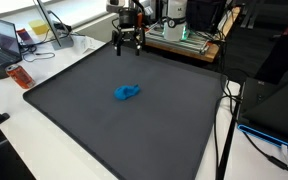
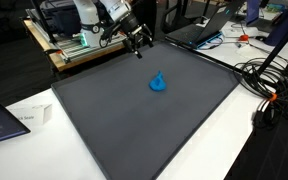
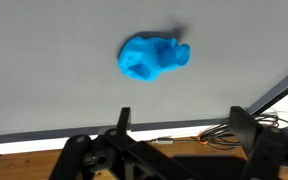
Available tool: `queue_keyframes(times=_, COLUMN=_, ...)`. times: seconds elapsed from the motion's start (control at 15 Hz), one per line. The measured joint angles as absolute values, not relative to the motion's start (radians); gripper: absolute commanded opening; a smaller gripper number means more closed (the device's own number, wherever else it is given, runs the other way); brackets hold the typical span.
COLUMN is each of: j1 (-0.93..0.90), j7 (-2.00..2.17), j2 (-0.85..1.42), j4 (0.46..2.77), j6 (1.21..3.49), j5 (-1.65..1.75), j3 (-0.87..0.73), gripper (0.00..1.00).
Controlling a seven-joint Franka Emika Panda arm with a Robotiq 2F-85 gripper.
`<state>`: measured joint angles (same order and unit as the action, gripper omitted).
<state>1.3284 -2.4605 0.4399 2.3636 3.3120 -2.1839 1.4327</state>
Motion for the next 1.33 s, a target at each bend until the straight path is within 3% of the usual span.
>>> queue_keyframes(times=1.0, j1=1.135, j7=-2.308, j2=-0.004, j4=2.434, j6=3.373, j5=-2.492, j3=1.509, gripper=1.0)
queue_keyframes(times=1.2, j1=0.937, j7=-2.114, j2=-0.026, j4=2.435, j6=3.452, j5=-2.419, j3=1.375, gripper=1.0)
queue_keyframes(times=1.33, j1=0.898, j7=-2.047, j2=-0.028, j4=2.429, j6=3.519, j5=-2.416, j3=1.375, gripper=1.0)
